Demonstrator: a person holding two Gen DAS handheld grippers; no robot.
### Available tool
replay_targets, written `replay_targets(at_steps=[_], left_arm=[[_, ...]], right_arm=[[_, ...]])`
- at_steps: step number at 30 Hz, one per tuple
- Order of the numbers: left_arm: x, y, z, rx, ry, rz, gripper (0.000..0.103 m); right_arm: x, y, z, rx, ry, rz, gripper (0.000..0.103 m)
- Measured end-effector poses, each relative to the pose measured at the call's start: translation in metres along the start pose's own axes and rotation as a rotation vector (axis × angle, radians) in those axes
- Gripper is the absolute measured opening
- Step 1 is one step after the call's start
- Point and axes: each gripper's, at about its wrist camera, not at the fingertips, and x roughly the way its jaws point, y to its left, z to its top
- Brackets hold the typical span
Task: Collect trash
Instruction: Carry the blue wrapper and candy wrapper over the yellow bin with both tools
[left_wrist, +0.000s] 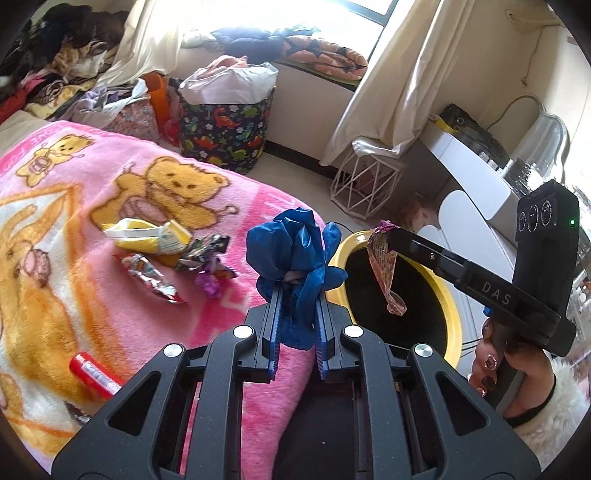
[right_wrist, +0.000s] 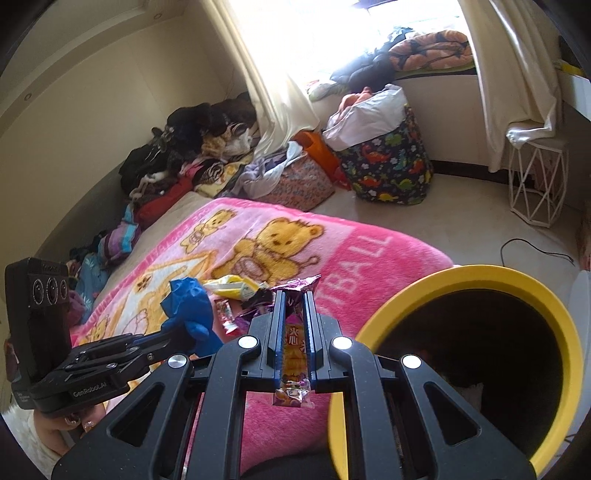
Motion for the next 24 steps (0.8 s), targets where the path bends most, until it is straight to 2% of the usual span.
replay_targets(at_steps=[24], left_arm=[[0.023,-0.063,0.000,0.110,0.036,-0.056,0.010]], right_arm=[[-0.051,-0.066,-0.007,0.103,-0.085,-0.140,0.010]])
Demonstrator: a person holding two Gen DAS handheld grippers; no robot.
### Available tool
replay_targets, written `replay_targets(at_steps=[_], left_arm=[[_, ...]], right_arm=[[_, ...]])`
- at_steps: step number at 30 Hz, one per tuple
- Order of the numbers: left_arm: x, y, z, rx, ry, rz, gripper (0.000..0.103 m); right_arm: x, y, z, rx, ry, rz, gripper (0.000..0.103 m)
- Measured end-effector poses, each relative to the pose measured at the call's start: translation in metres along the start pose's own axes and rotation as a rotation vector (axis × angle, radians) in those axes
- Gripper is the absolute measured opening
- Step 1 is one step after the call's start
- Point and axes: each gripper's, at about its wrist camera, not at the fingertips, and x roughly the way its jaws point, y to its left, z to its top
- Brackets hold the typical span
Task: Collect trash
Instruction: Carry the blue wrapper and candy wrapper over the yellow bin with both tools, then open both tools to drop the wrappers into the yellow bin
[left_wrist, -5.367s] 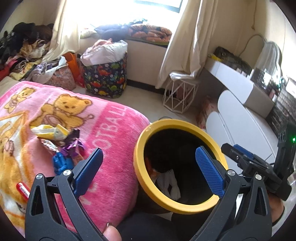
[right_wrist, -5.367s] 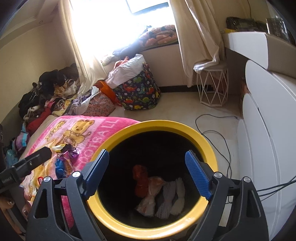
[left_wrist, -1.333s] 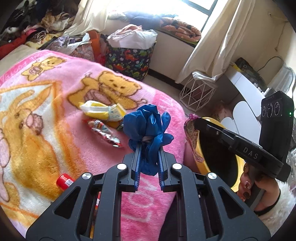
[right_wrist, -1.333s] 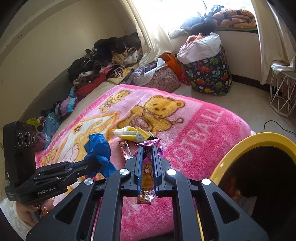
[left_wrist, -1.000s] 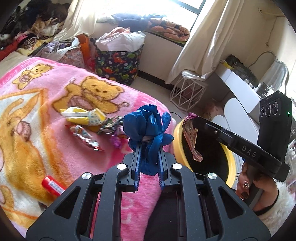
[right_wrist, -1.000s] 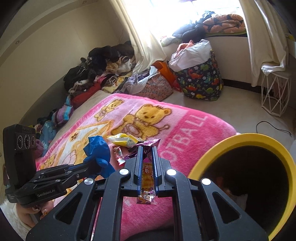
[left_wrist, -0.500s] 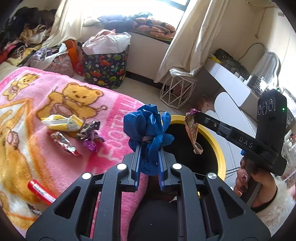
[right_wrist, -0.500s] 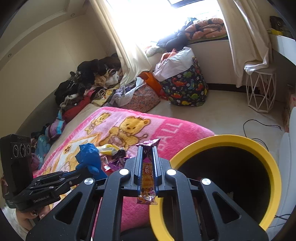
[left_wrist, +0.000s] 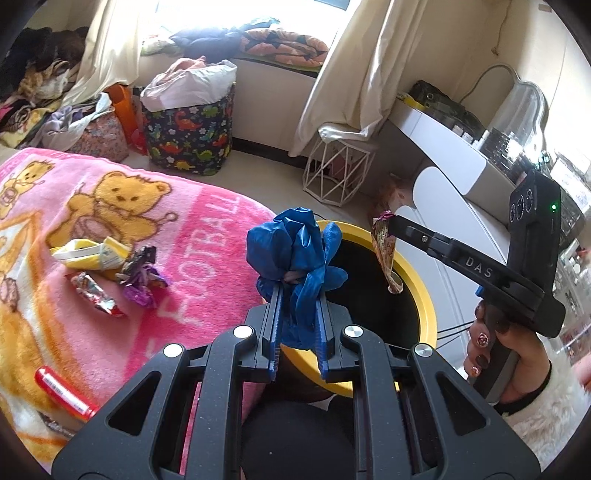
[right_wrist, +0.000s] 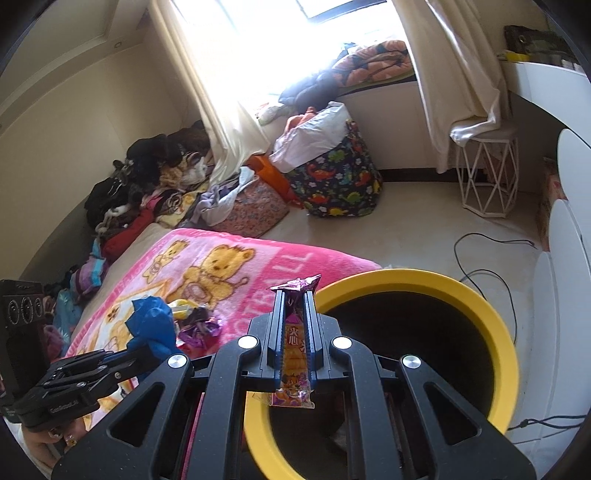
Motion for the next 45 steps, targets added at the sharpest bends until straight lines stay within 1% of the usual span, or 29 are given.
replay_targets(at_steps=[9,20,31,32,33,34,35,36,37,38,39,40,41,43,45], left_arm=[[0.019,-0.020,-0.002,0.037,0.037,-0.020,0.010],[0.054,-0.045,-0.012,0.073,0.108,-0.052,0.010],[0.091,-0.061,-0.022,0.094,0.190,-0.074,0.011],[0.093,-0.061,-0.023,0.095,0.192,-0.075,0.012],[0.094,-0.062,-0.023,0.096,0.193,-0.076,0.012],[0.095,-0.062,-0.024,0.092,0.194,-0.079,0.017],[0.096,-0.061,-0.024,0.086,0.194,-0.078,0.025],[0.096,-0.061,-0.023,0.082,0.188,-0.074,0.032],[0.095,-0.060,-0.023,0.081,0.182,-0.071,0.046],[0.093,-0.060,-0.022,0.080,0.173,-0.068,0.057],[0.090,-0.059,-0.021,0.083,0.158,-0.061,0.063],[0.087,-0.060,-0.021,0.086,0.141,-0.054,0.077],[0.085,-0.060,-0.020,0.087,0.127,-0.048,0.088],[0.077,-0.059,-0.018,0.092,0.096,-0.032,0.091],[0.070,-0.057,-0.016,0.096,0.070,-0.008,0.092]], right_arm=[[-0.009,-0.032,-0.002,0.046,-0.012,-0.057,0.010],[-0.011,-0.071,-0.008,0.121,-0.011,-0.106,0.010],[-0.002,-0.093,-0.015,0.159,0.029,-0.111,0.010],[-0.001,-0.094,-0.016,0.159,0.033,-0.113,0.011],[0.000,-0.095,-0.017,0.159,0.036,-0.116,0.016],[0.000,-0.096,-0.017,0.160,0.039,-0.117,0.021],[-0.001,-0.097,-0.017,0.161,0.037,-0.120,0.032],[-0.001,-0.098,-0.016,0.160,0.034,-0.123,0.040],[-0.001,-0.098,-0.016,0.160,0.031,-0.127,0.042],[-0.001,-0.099,-0.015,0.159,0.031,-0.130,0.043],[-0.001,-0.099,-0.016,0.158,0.031,-0.134,0.046],[-0.001,-0.098,-0.016,0.156,0.030,-0.137,0.048],[-0.001,-0.097,-0.016,0.154,0.027,-0.141,0.050],[-0.002,-0.094,-0.016,0.145,0.023,-0.148,0.054],[-0.003,-0.090,-0.017,0.131,0.016,-0.156,0.062]])
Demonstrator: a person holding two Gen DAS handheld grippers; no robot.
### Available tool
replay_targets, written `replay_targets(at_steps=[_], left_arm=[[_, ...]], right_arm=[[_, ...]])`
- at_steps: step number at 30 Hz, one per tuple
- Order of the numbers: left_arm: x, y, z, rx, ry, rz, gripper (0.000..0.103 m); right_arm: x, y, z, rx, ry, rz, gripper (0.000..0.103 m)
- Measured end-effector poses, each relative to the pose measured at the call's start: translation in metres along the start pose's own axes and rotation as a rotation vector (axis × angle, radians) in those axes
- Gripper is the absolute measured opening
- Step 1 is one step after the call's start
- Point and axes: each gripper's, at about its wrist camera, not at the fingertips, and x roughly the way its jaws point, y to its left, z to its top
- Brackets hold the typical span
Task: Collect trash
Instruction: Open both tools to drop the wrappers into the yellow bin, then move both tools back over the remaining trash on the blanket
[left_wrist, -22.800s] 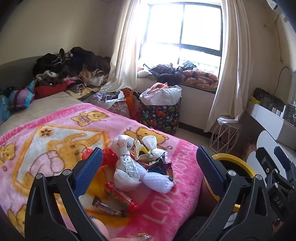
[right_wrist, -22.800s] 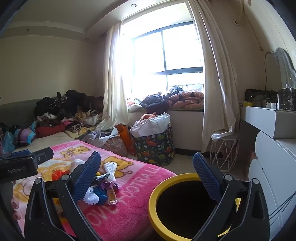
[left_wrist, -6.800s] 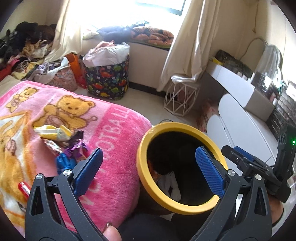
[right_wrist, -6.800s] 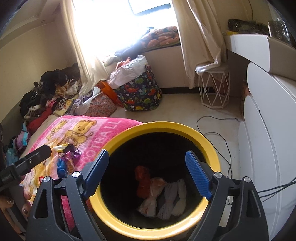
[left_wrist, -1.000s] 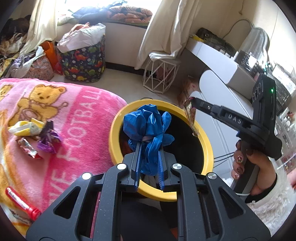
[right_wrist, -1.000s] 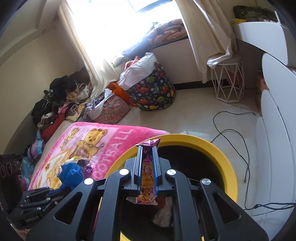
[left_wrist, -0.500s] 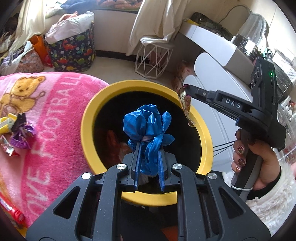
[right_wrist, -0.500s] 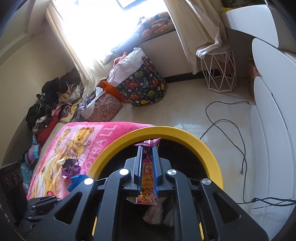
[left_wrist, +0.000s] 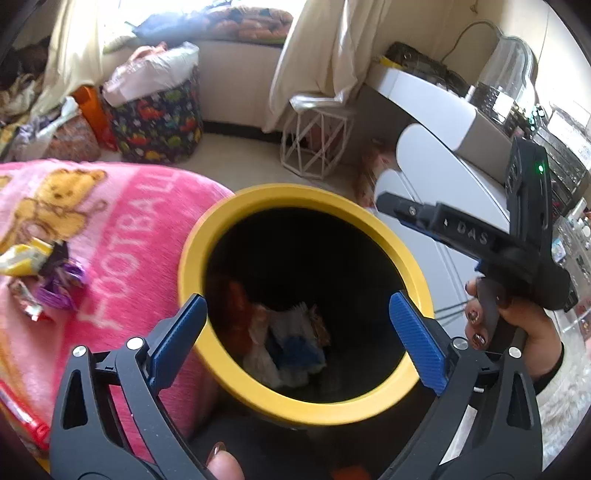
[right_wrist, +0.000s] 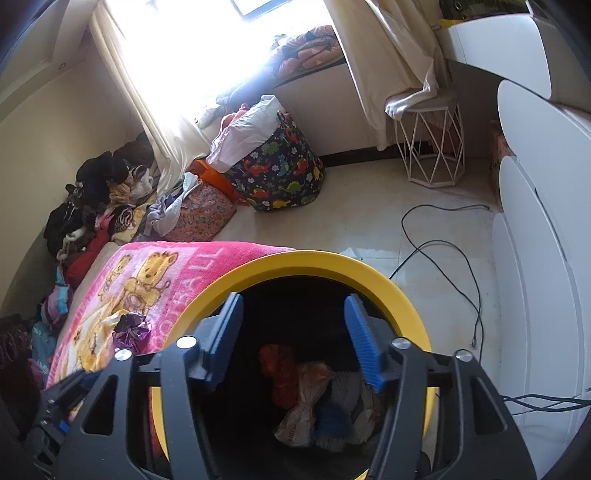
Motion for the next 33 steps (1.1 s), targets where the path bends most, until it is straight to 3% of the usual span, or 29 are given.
replay_targets(at_steps=[11,33], left_arm=[[-0.043,0.023,0.006,-0.030,-0.129,0.125,0.092],[-0.110,0.074,0.004,-0.152,-0.282,0.248,0.092]], right_arm=[[-0.019,0.036,0.000,-0.077,-0.094,-0.024,0.083],[-0.030,0.120,-0.005,-0.209,-0.137,0.055,0.089]])
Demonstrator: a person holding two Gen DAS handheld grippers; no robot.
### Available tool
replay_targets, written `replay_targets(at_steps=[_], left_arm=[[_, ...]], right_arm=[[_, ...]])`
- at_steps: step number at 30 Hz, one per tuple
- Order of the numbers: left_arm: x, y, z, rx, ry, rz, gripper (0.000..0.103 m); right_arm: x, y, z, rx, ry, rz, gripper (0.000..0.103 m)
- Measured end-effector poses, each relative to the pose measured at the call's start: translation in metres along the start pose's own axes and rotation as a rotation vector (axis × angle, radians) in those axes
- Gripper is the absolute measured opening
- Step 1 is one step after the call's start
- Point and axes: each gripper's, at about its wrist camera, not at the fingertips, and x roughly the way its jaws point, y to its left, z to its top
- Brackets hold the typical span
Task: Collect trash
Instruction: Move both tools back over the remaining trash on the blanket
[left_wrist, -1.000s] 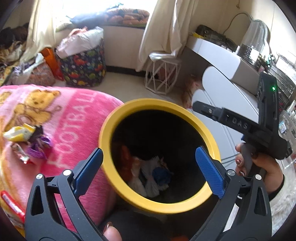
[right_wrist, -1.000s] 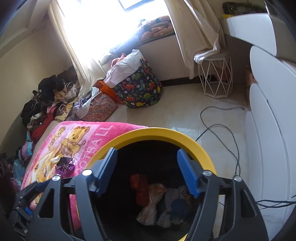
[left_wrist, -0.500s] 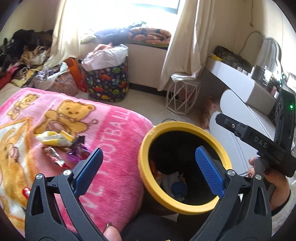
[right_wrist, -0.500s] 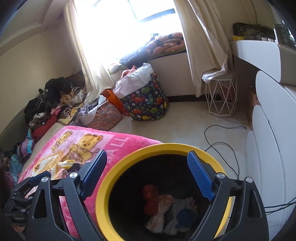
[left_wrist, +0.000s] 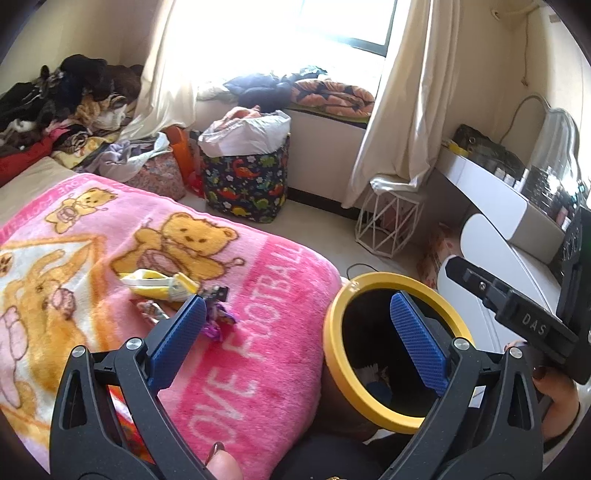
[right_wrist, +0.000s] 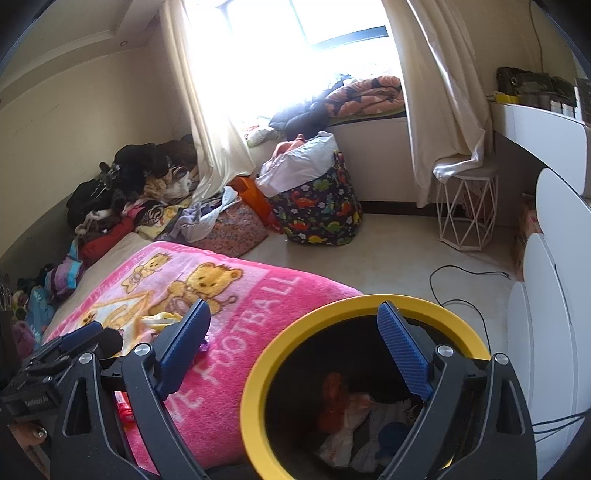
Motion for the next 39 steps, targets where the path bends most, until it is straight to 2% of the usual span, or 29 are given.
replay_targets(at_steps=[21,32,39], left_arm=[[-0.037,0.078,0.006,-0.113,-0.072,0.132,0.092],[-0.053,0.132,-0.006,-0.190,-0.064,0.215,0.092],[-0.058,0.159,-0.024,-0.225,-0.034,0.263,0.092]], right_arm=[[0.031,0.081,-0.004,-0.136,0.047,0.108,0.091],[0.059,0.129,-0.014,-0.218,0.100,0.161,0.091],[0.084,0.145,-0.021,-0.239,0.144,0.162,0.091]])
